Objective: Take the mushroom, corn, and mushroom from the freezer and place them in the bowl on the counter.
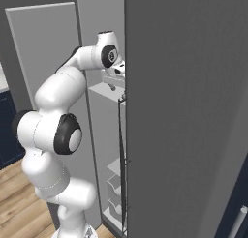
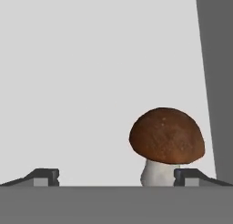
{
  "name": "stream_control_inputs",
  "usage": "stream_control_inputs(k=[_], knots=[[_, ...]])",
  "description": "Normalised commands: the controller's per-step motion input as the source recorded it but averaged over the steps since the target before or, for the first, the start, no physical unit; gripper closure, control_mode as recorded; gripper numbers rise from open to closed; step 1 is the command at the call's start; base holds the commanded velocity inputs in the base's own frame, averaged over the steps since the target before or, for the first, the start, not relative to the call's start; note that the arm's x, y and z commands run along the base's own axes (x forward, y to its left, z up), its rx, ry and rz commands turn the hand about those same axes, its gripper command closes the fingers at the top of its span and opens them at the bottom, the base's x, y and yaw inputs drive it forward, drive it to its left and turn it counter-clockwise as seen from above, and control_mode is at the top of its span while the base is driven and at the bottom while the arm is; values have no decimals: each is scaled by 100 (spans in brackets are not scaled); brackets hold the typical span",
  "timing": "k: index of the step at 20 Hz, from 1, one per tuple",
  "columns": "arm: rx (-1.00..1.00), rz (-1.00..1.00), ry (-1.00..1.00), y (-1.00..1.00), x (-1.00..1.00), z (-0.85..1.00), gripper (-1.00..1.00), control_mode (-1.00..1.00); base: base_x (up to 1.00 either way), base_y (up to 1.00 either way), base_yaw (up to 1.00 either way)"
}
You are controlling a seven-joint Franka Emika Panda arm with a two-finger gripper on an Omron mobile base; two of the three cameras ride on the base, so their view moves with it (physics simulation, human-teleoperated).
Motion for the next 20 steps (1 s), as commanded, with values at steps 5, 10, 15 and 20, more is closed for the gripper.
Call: stream_control_inputs(k=[5,10,15,20], knots=[[2,0,-16,-15,0,-21,-100,-100,0,0,0],[3,0,-10,0,0,-1,-100,-100,0,0,0],[3,-6,-3,6,3,-8,-100,-100,0,0,0],[10,-20,-23,53,42,3,-100,-100,0,0,0]])
